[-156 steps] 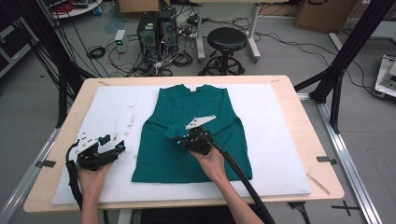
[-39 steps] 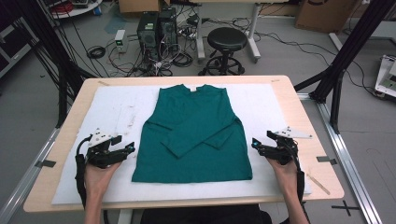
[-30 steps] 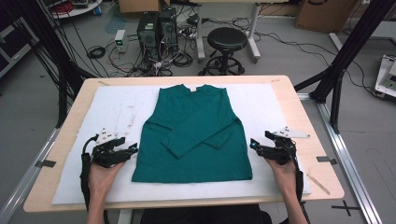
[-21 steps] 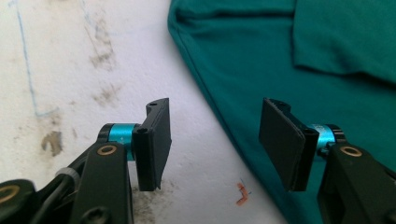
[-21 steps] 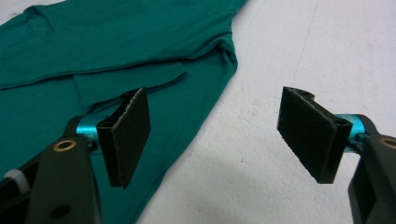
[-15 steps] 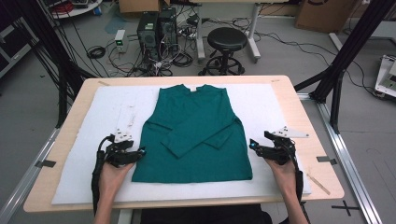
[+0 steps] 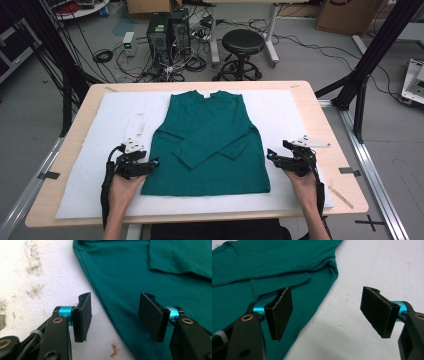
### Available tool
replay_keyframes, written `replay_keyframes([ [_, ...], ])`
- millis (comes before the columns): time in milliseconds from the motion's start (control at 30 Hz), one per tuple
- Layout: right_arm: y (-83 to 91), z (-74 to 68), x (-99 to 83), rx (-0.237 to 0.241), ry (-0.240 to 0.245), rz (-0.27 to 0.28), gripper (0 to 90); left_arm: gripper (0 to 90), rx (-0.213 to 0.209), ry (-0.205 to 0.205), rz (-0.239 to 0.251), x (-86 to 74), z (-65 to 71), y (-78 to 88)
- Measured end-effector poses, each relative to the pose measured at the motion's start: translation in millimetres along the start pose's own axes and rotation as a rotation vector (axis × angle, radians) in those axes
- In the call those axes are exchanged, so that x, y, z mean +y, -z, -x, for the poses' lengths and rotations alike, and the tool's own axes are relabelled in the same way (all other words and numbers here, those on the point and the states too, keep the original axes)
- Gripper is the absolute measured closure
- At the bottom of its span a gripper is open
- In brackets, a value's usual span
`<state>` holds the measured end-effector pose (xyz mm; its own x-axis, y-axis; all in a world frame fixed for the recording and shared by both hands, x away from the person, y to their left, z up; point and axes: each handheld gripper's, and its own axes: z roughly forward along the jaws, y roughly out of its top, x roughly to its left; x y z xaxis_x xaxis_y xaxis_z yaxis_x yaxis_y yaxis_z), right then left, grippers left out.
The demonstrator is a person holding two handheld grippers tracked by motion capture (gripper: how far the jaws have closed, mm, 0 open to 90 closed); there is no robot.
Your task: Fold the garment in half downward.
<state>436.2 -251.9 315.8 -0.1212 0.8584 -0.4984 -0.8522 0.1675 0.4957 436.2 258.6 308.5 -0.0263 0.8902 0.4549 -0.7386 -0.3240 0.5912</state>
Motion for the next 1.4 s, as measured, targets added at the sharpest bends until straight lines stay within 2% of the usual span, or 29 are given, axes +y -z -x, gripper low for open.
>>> replay_keyframes([
  [133,-1.1,-0.8,0.1,0.001,0.006,-0.008,26.8,44.0,-0.002,0.017,0.004,-0.7,-0.2,-1.3],
  [433,-2.1,-2.7,0.4,0.002,0.004,-0.015,27.0,46.1,-0.008,0.023,0.011,-0.7,1.7,-1.8],
  [600,-4.1,-7.2,1.7,0.009,0.020,-0.027,27.1,53.6,-0.020,0.002,0.014,0.2,4.9,-2.6],
  [733,-5.3,-10.4,2.2,0.015,0.030,-0.037,27.1,57.6,-0.026,0.005,0.024,-0.5,5.6,-2.9],
  [933,-6.9,-13.2,2.5,0.025,0.037,-0.056,29.0,68.6,-0.048,-0.014,0.036,-1.9,6.6,-2.8],
  [1033,-9.0,-14.7,2.2,0.031,0.049,-0.074,29.3,76.0,-0.069,-0.028,0.039,-2.0,7.6,-2.8],
  [1167,-13.1,-18.1,1.7,0.032,0.066,-0.103,29.4,84.3,-0.076,-0.040,0.036,-2.1,7.9,-2.6],
  [1400,-24.0,-24.1,-1.7,0.021,0.080,-0.192,33.2,85.7,-0.080,-0.038,0.036,-2.2,7.8,-2.7],
])
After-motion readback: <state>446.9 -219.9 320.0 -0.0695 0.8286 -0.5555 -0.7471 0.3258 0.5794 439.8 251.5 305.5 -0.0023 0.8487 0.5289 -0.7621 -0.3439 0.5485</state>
